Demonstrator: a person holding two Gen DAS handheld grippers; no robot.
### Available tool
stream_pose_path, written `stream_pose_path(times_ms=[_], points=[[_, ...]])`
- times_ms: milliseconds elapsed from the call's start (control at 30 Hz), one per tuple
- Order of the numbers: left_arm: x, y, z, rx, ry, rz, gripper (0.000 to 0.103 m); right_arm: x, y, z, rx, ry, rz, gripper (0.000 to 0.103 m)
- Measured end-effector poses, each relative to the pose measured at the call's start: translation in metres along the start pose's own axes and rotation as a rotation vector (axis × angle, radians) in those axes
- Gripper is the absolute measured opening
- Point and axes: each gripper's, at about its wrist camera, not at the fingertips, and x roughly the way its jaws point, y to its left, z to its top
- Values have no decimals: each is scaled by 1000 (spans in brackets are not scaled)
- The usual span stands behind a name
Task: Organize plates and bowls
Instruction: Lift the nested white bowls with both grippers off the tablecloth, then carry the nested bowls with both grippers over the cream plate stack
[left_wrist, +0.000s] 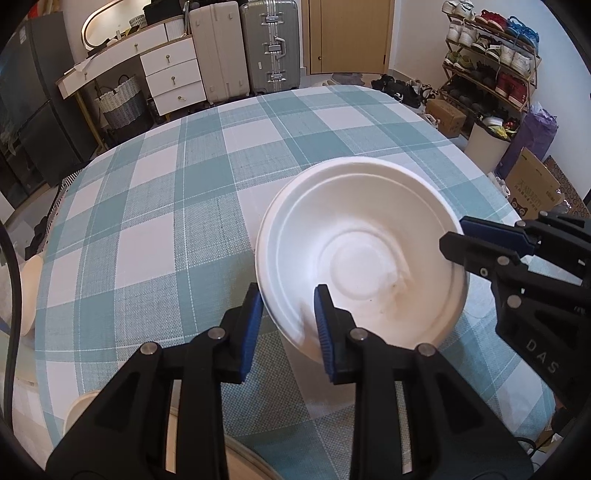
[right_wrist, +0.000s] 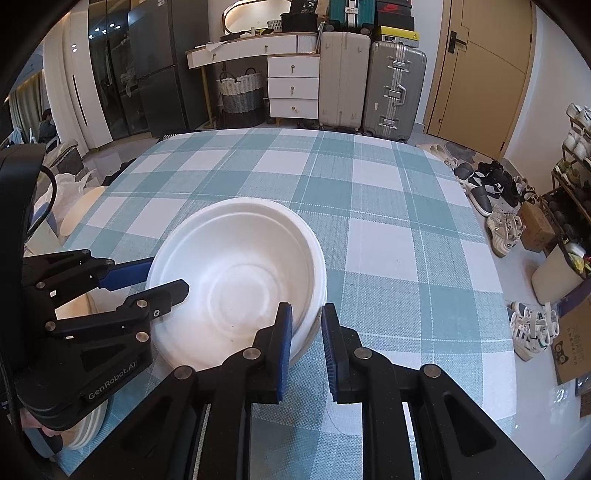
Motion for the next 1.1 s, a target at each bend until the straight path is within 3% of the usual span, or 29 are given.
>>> stream_pose_path(times_ms=[167,300,333,367,433,467,500,767,1100], points=[[-1,4,0,-11,0,-37,34,0,-6,0,22,-7,21,28],[-5,10,0,-34,-19,-39,69,-1,-13,-1,41,-15,41,50],[-6,12,0,-44,-26,-47,73,-1,-15,-1,52,-20,47,51],[-7,14,0,-57,-30,-58,73,-2,-19,-2,65,-26,52,52],[-7,21,0,-86,-22,-81,74,-2,-24,-3,88,-30,62,65],[-6,24,-1,-101,-20,-88,75,-2,-27,-4,101,-33,72,77],[-6,26,-2,-115,-20,-95,75,-2,-29,-5,116,-45,81,78],[3,36,-8,-187,-4,-126,77,5,-33,-11,149,-72,123,78],[10,35,-6,-213,5,-162,69,21,-36,-16,198,-55,202,47]])
